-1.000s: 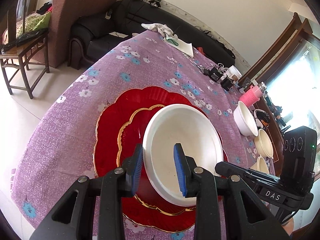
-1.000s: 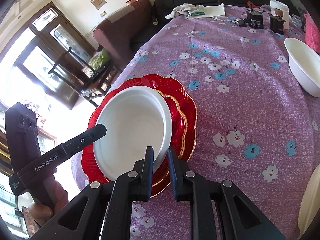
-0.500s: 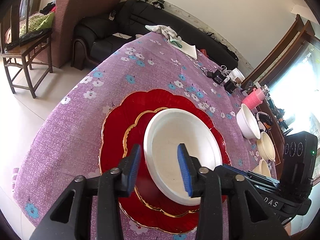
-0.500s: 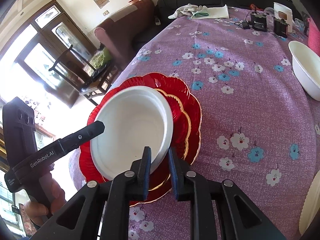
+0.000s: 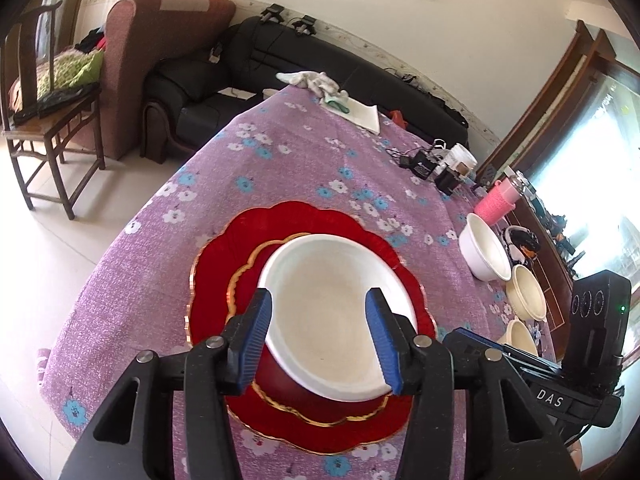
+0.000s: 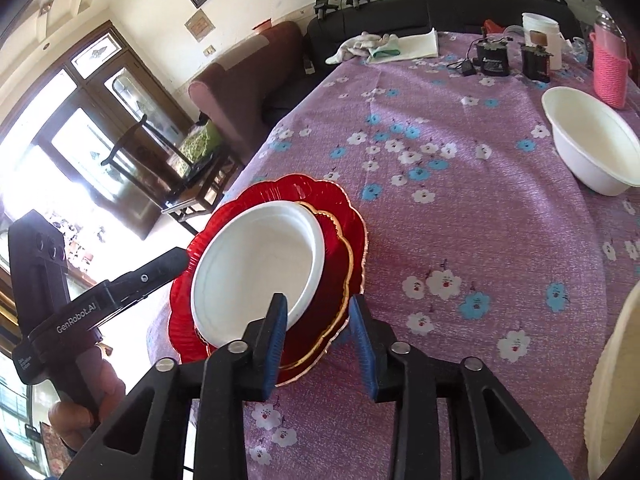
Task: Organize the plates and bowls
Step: 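Withdraw the left gripper from the stack toward the beige bowls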
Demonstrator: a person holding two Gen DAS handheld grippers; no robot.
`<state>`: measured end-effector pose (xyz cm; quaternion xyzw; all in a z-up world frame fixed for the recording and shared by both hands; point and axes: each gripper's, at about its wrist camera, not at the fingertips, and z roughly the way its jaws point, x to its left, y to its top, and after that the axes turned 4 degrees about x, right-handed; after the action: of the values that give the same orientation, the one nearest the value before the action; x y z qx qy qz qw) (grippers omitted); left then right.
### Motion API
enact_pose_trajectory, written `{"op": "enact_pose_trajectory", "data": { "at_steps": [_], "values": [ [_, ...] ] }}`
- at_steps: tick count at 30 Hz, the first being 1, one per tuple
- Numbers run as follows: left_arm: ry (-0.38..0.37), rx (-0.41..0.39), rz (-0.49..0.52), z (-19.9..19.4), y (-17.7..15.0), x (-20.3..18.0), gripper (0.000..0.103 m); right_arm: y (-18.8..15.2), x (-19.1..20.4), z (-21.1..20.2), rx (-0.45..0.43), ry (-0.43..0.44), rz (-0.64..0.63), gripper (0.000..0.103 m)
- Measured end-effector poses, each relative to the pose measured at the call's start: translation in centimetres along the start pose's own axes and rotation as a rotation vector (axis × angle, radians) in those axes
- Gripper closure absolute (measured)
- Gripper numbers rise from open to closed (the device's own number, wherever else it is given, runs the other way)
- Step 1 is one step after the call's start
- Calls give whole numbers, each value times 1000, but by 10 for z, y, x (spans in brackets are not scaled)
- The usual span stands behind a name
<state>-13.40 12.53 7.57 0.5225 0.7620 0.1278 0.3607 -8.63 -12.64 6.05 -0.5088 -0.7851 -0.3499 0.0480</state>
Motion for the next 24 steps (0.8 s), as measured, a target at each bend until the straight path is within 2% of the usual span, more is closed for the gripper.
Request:
{"op": "enact_pose_trajectory", "data": {
  "at_steps": [2,9,15,19,24],
  "values": [
    [-6,-3,24,-2,-1,-11,54,-6,-4,-7,-18,-8,7,54],
    [-27,26,118,2,-9,-57,53,-26,-33,-38,-77,-4,54,54],
    [-66,78,218,14,-24,-108,53,-38,-69,-88,-174,-18,118,54],
    [-116,142,286,26,-41,-149,53,-49,-104,-126,-248,-41,177,54],
    [-249,309,312,55,-72,-197,53,-69,-155,-169,-335,-76,281,52]
  ]
}}
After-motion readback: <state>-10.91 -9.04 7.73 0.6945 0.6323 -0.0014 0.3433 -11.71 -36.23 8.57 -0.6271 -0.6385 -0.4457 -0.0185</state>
